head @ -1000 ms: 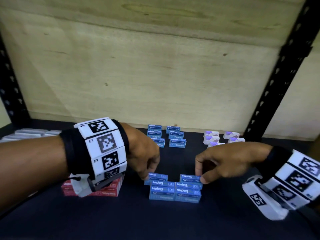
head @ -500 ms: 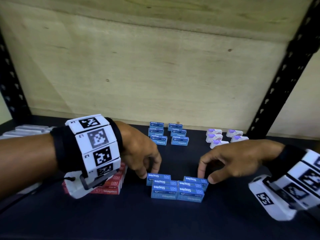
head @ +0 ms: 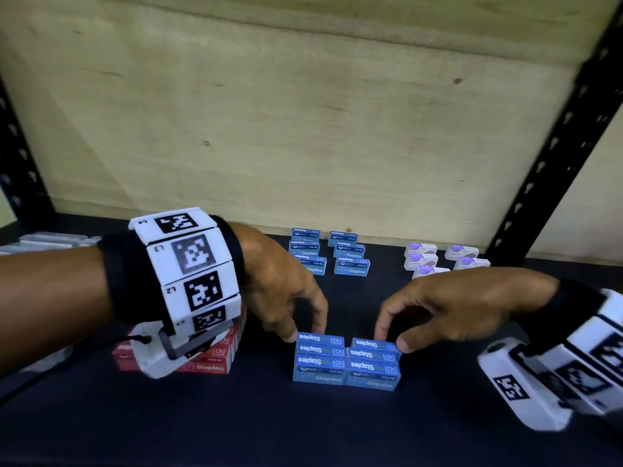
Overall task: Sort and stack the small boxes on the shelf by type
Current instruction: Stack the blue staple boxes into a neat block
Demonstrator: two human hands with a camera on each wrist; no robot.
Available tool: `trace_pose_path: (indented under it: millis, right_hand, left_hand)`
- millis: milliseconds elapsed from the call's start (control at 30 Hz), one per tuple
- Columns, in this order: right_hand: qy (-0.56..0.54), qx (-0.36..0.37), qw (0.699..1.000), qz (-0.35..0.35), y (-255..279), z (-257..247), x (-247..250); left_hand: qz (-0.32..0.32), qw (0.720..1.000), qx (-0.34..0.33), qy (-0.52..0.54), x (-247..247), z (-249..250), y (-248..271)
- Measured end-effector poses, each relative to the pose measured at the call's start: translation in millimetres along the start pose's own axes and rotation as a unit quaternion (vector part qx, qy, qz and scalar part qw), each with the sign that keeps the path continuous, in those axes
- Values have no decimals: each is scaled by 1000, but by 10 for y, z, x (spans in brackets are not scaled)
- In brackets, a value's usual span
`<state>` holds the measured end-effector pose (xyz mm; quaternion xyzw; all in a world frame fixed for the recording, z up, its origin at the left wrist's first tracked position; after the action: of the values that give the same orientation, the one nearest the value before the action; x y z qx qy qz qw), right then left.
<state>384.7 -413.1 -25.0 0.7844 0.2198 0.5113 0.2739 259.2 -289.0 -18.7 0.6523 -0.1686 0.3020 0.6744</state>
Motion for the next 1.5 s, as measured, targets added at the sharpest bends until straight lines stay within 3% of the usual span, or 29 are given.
trace_pose_path:
  millis: [467,767,900,1100,1500]
  right_hand:
    - [3,-5,1000,-1,-62,-22,-12]
    - [-33,-57,998,23,-79,73,63]
    - [-82,-92,991,44,-103,152,230]
    - [34,-141,976,160,-205,250,677]
    - [77,-176,968,163,-562,395,847]
  left_hand:
    - [17,1000,-1,7,11,1,-25]
    - [29,998,24,43,57,-105,-33]
    - [99,992,46,63,245,-244,-36]
    - [218,968,120,-25,631,-428,-53]
    - [175,967,167,-80,755,-454,-357]
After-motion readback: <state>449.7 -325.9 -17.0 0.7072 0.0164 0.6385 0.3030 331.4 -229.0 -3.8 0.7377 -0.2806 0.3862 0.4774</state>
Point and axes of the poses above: each hand's wrist, its own y-axis away from the middle knuckle, its own x-axis out of the back of the hand, z = x × y, the point moved 5 cm from there along -y, towards the middle knuckle, and after that the axes turned 11 degrees about -z, right-handed, at the moved point
